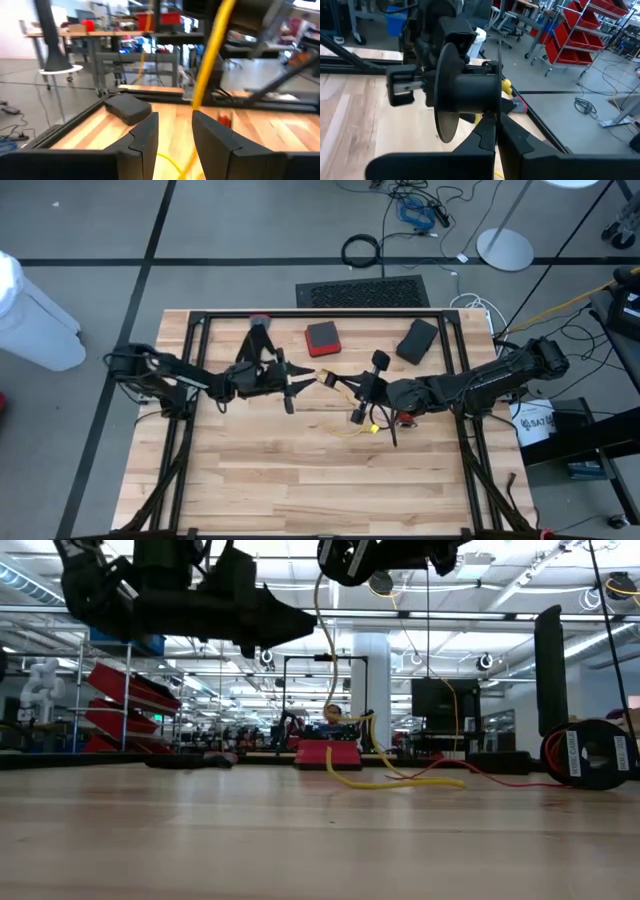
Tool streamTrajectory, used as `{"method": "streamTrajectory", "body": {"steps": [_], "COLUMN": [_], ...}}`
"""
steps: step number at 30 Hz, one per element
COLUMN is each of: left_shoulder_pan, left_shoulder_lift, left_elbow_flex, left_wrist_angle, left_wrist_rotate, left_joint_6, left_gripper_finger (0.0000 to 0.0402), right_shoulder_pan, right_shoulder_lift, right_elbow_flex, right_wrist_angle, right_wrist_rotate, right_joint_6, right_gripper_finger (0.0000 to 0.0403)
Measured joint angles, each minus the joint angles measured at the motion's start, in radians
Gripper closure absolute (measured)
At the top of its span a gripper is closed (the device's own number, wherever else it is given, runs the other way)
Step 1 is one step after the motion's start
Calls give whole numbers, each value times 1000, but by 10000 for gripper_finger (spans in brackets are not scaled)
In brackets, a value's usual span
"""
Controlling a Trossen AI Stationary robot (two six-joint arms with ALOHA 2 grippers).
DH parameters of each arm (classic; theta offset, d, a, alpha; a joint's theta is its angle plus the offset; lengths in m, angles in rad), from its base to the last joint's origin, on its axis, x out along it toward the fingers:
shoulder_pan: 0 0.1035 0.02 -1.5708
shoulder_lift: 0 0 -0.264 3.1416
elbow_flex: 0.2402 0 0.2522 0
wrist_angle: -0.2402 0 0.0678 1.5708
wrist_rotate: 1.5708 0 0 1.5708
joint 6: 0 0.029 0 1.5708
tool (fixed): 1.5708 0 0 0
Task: Coil cords
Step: Coil the yellow wire onto the spool
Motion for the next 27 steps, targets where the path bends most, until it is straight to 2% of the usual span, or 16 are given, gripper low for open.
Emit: {"method": "streamTrajectory", "body": {"steps": [6, 12, 22, 27], "left_shoulder_pan": [0, -1, -20, -28], "left_shoulder_lift": [114, 179, 189, 191], "left_elbow_flex": [0, 13, 18, 51], "left_wrist_angle": [154, 168, 193, 174], "left_wrist_rotate": [35, 59, 89, 139], "left_joint_6": [-29, -62, -84, -85], "left_gripper_finger": [274, 275, 274, 275], "right_shoulder_pan": [0, 0, 0, 0], "right_shoulder_lift": [-2, -2, -2, -2], "right_elbow_flex": [0, 0, 0, 0], "right_wrist_angle": [15, 53, 58, 70], "right_wrist_rotate": [0, 1, 4, 4], "right_joint_6": [-22, -60, -68, -54], "right_gripper_finger": [403, 403, 403, 403]}}
